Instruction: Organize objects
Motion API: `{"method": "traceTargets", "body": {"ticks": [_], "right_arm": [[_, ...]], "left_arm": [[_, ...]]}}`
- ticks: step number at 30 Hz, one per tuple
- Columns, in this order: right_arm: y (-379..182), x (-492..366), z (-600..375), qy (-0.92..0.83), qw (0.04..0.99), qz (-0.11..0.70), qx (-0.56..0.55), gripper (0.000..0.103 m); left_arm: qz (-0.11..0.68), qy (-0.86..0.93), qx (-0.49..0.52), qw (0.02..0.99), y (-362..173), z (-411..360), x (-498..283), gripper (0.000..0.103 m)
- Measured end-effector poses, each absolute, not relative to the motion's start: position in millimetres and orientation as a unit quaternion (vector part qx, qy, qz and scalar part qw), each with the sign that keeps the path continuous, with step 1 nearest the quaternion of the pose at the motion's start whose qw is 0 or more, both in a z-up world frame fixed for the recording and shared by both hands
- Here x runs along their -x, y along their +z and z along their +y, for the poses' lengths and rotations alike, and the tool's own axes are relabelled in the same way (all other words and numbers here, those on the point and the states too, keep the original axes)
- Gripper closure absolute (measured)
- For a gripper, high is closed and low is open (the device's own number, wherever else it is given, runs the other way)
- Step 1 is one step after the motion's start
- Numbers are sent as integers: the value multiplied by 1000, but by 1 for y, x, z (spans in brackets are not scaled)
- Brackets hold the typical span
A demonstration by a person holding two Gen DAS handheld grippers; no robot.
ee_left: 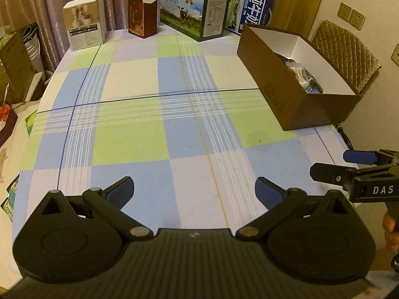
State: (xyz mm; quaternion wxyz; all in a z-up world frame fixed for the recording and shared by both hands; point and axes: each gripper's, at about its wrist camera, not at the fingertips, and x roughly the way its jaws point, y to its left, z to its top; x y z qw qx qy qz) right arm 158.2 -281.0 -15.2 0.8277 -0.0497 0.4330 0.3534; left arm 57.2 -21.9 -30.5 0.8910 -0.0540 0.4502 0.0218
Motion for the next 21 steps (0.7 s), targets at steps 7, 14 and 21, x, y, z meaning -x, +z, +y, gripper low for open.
{"method": "traceTargets", "body": {"ticks": [7, 14, 21], "right_arm": [[-17, -151, -271, 359, 825, 434, 55, 2], [-18, -149, -264, 363, 821, 436, 60, 2], [-20, -151, -259, 367, 819, 437, 64, 2]], "left_arm": [[450, 30, 59, 890, -32, -11, -48, 1], [451, 34, 62, 890, -33, -5, -47, 1], [453, 37, 65, 888, -35, 0, -46, 1]]}}
